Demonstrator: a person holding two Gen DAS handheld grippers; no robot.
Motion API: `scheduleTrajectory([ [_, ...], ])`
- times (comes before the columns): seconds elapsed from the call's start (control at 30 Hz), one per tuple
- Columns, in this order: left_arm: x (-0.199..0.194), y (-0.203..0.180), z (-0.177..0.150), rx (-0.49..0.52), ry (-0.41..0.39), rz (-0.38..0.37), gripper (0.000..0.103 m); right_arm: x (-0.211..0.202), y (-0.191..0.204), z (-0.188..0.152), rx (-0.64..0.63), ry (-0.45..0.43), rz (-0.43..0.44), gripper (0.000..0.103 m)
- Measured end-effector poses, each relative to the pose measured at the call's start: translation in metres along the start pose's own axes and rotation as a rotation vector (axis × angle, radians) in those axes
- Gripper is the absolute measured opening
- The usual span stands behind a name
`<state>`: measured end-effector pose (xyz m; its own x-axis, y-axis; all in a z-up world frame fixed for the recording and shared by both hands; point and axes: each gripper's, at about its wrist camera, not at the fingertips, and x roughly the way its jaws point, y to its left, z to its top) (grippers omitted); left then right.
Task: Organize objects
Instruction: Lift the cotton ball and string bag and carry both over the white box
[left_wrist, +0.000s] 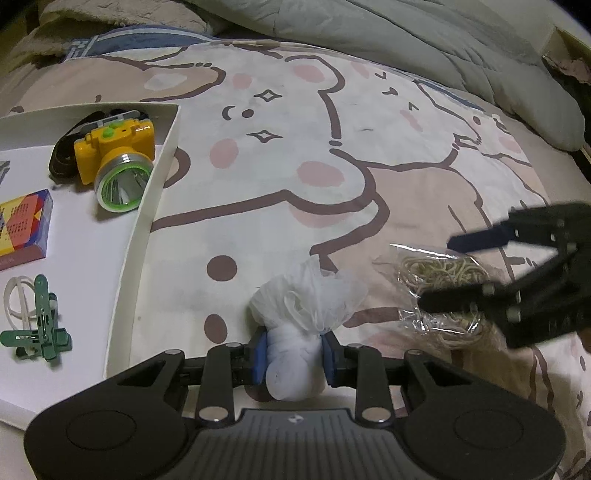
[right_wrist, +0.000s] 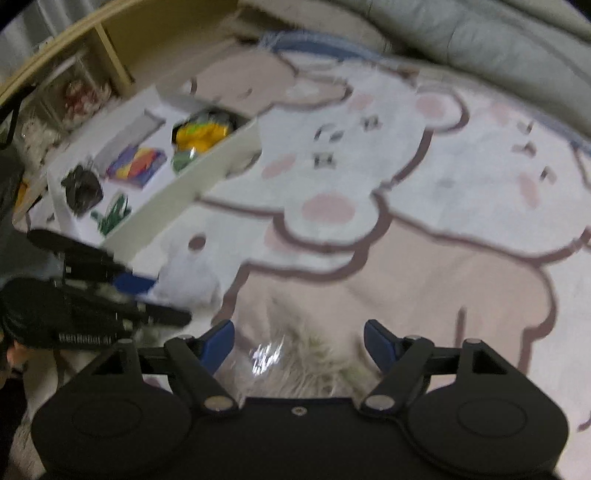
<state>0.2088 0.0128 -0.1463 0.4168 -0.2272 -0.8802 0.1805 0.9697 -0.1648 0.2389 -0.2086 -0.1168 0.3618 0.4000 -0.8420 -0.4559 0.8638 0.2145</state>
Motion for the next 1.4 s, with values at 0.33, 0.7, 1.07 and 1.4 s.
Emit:
scheduleTrajectory([
  [0.33,0.005,-0.003,0.002,0.005,0.015,0.02,0.032,-0.023,0.02,-0.032,-0.02,0.07,0.017,0.079],
  [0.7,0.007,-0.006,-0.001,0.034,0.02,0.045,0.032,0.007,0.033,-0.04,-0.053,0.141,-0.142,0.079],
  [1.07,-0.039,0.014,0.009,-0.031,-0.099,0.011,0.031,-0.026,0.037,-0.028,0.097,-0.002,-0.199,0.058],
  [1.4,-0.106,0.042,0.036,-0.034,-0.261,0.033,0.031,-0.065,0.071,0.03,0.141,-0.186,-0.204,0.058],
])
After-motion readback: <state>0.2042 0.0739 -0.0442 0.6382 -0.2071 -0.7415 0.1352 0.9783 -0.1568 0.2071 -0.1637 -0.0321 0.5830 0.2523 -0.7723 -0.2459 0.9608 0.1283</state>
